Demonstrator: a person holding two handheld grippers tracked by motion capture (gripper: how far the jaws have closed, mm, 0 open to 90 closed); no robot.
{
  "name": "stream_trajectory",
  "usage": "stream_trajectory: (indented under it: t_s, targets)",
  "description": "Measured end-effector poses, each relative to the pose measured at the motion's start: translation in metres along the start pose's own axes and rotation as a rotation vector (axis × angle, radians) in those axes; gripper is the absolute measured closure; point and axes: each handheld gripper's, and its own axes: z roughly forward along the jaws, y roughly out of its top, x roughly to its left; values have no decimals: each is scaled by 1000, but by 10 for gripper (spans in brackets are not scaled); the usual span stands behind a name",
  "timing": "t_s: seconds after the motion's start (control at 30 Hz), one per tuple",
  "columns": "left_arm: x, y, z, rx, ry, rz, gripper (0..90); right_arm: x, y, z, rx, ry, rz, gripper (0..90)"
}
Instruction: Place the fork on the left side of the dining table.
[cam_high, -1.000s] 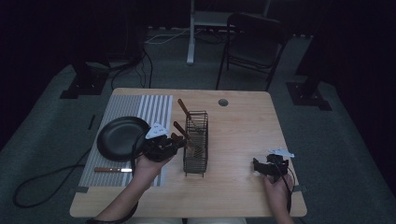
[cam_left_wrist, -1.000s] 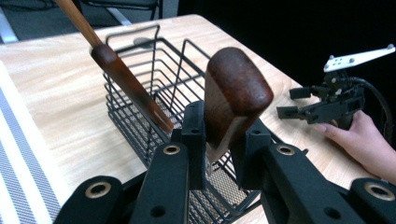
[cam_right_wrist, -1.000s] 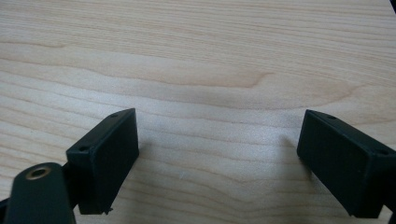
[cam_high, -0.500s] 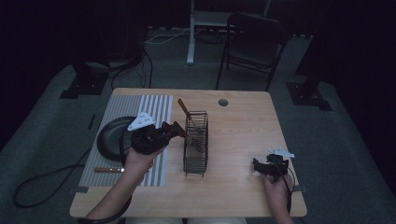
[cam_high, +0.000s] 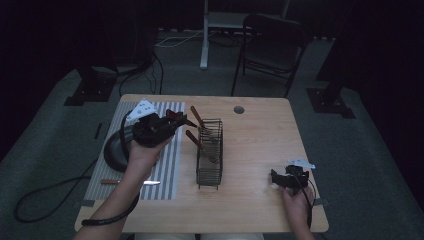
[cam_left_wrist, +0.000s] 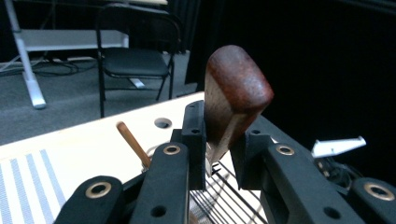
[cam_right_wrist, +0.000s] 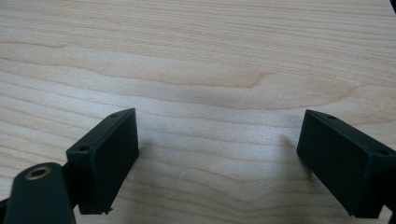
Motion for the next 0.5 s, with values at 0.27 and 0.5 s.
stream_trajectory:
  t_s: [0.27,0.5]
  targets:
    - [23,7,-3,-5,53,-30,773,0,0,0,-1,0,-1,123]
    - [51,4,-15,-12,145,-77,773,0,0,0,-1,0,-1,123]
